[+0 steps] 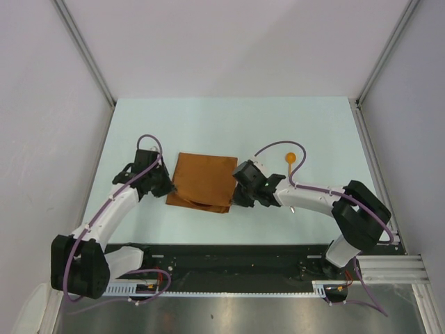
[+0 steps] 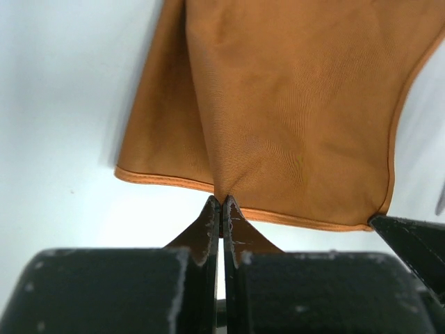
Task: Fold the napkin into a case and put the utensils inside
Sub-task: Smooth out the square-folded napkin at the center of the board.
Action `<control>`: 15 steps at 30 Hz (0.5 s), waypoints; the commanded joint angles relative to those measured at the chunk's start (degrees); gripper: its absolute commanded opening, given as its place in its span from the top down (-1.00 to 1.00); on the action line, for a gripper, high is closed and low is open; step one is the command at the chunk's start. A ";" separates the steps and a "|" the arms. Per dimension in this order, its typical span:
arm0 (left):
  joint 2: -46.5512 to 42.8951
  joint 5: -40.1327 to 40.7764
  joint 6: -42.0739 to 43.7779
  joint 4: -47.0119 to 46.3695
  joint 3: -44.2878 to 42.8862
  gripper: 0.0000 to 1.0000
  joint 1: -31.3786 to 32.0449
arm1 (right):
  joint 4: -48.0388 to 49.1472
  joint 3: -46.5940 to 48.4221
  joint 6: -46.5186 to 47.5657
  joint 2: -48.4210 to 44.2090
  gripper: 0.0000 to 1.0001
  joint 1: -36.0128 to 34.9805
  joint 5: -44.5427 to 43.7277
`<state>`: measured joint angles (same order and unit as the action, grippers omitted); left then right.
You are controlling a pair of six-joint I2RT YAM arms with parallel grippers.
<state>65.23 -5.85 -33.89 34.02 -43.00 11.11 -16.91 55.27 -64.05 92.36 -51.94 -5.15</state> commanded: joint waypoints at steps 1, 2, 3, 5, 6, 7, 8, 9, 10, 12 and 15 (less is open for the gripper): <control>-1.59 -4.78 1.11 -0.10 -2.17 1.00 -0.39 | -1.81 -0.07 1.91 -3.76 1.00 0.88 -2.15; -1.86 -5.66 0.50 0.08 -1.30 1.00 -0.39 | -1.99 -0.16 2.00 -4.20 1.00 0.97 -2.23; -2.12 -5.58 0.06 0.43 -0.77 0.99 -0.39 | -1.90 -0.24 2.09 -4.20 1.00 1.31 -2.06; -3.35 -5.58 -1.61 0.79 1.76 1.00 -0.39 | -1.38 -0.77 2.09 -4.29 1.00 1.49 -1.54; -3.88 -6.45 -1.97 0.44 2.74 1.00 -0.39 | -1.20 -0.77 2.18 -4.29 1.00 1.58 -1.53; -4.67 -6.37 -2.75 0.35 3.97 1.00 -0.39 | -0.76 -0.77 2.26 -4.29 1.00 1.76 -1.10; -5.02 -6.37 -3.11 0.52 4.33 1.00 -0.39 | -0.41 -0.60 2.35 -4.29 1.00 1.76 -0.66; -5.29 -5.15 -3.20 0.87 4.33 1.00 -0.39 | 0.03 -0.60 2.61 -4.20 1.00 1.76 -0.31; -5.64 -4.62 -2.94 1.13 4.16 1.00 -0.39 | 0.55 -0.34 2.70 -4.03 1.00 1.76 0.05; -5.56 -3.65 -2.15 1.05 3.28 1.00 -0.57 | 1.00 0.10 3.05 -3.15 1.00 1.58 0.84; -2.75 -2.50 -0.22 1.75 -0.40 1.00 -1.62 | 1.96 0.37 2.79 -1.92 1.00 1.41 2.07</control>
<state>61.25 -10.09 -35.53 35.64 -39.05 10.96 -17.47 54.83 -62.04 89.78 -50.39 -4.47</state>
